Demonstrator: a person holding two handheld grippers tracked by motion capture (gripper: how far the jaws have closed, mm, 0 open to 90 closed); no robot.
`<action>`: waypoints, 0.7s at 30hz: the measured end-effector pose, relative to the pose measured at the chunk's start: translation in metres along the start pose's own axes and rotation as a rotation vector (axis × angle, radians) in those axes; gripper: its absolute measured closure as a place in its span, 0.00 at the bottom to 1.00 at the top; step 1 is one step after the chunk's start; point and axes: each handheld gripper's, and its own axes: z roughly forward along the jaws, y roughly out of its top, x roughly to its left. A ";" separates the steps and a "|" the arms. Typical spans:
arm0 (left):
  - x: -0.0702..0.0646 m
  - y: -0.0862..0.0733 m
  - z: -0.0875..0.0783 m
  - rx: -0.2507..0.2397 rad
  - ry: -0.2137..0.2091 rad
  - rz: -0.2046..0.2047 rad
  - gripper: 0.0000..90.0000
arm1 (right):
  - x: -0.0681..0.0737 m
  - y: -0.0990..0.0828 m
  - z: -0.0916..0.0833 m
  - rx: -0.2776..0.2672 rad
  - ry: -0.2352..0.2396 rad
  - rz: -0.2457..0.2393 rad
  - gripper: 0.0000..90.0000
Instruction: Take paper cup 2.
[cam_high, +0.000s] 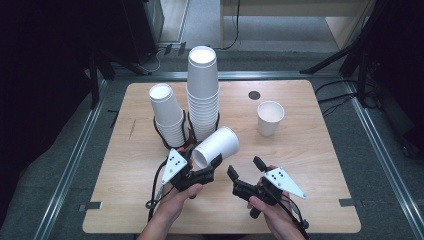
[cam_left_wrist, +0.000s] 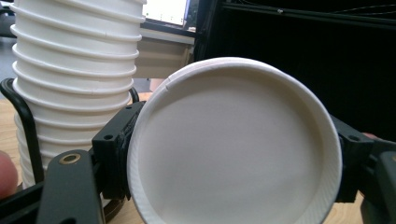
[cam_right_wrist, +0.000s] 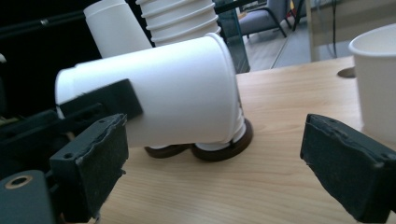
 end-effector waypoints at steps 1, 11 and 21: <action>0.000 0.000 0.000 -0.001 -0.001 -0.001 0.25 | 0.001 0.000 0.000 -0.002 0.001 0.010 0.09; 0.000 -0.001 0.000 -0.034 -0.008 0.015 0.25 | 0.000 0.009 0.001 0.089 0.029 0.213 0.07; 0.000 -0.001 -0.001 -0.063 -0.009 0.028 0.25 | -0.003 0.023 0.002 0.082 0.122 0.545 0.01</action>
